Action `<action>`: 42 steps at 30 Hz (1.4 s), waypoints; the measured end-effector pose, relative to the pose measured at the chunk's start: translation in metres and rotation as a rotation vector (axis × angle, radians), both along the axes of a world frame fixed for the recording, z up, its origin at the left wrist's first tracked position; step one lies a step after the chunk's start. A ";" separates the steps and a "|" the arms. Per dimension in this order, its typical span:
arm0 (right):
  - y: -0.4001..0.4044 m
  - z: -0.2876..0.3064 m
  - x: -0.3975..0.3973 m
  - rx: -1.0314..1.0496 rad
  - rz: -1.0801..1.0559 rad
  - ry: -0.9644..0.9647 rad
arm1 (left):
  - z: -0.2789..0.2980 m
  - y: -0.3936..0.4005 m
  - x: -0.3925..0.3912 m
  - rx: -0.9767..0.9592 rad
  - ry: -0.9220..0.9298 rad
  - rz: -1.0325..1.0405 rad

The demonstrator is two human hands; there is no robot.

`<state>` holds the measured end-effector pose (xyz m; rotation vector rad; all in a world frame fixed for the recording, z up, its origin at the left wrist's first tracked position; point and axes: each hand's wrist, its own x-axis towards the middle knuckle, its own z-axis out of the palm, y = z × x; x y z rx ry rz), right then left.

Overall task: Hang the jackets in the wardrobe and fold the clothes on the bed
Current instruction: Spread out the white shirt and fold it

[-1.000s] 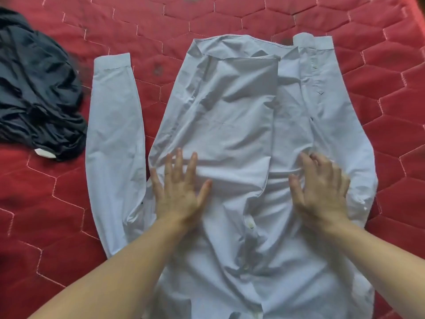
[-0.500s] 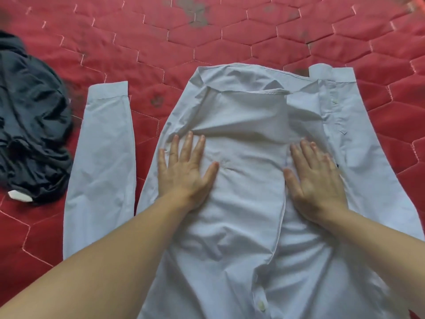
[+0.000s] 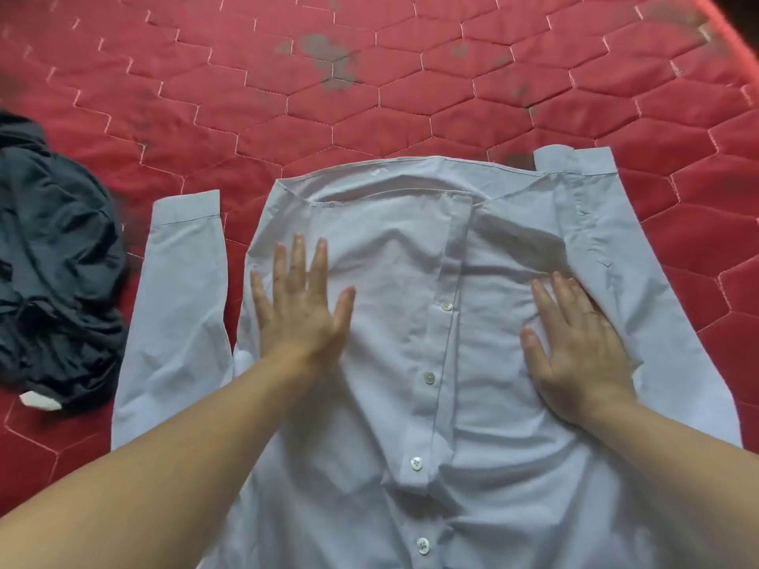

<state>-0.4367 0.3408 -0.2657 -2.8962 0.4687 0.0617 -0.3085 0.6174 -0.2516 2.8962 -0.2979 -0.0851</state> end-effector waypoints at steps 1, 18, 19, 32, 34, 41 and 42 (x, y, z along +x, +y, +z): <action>-0.001 -0.001 0.000 0.006 -0.003 -0.003 | 0.002 -0.022 0.003 -0.011 -0.010 -0.145; -0.005 0.012 0.015 -0.024 0.013 -0.011 | -0.034 -0.002 0.052 0.102 0.054 0.102; -0.001 0.016 0.027 -0.022 -0.005 -0.050 | -0.034 -0.002 0.052 0.096 0.047 0.106; 0.024 -0.010 0.123 -0.057 0.169 0.081 | -0.036 0.001 0.059 0.076 0.028 0.122; 0.018 -0.011 0.124 -0.060 0.138 0.074 | -0.036 0.001 0.060 0.070 0.031 0.128; -0.007 -0.012 0.126 -0.101 0.087 0.038 | -0.038 0.005 0.068 0.061 0.032 0.198; -0.009 -0.011 0.127 -0.105 0.083 0.041 | -0.039 0.006 0.070 0.058 0.034 0.211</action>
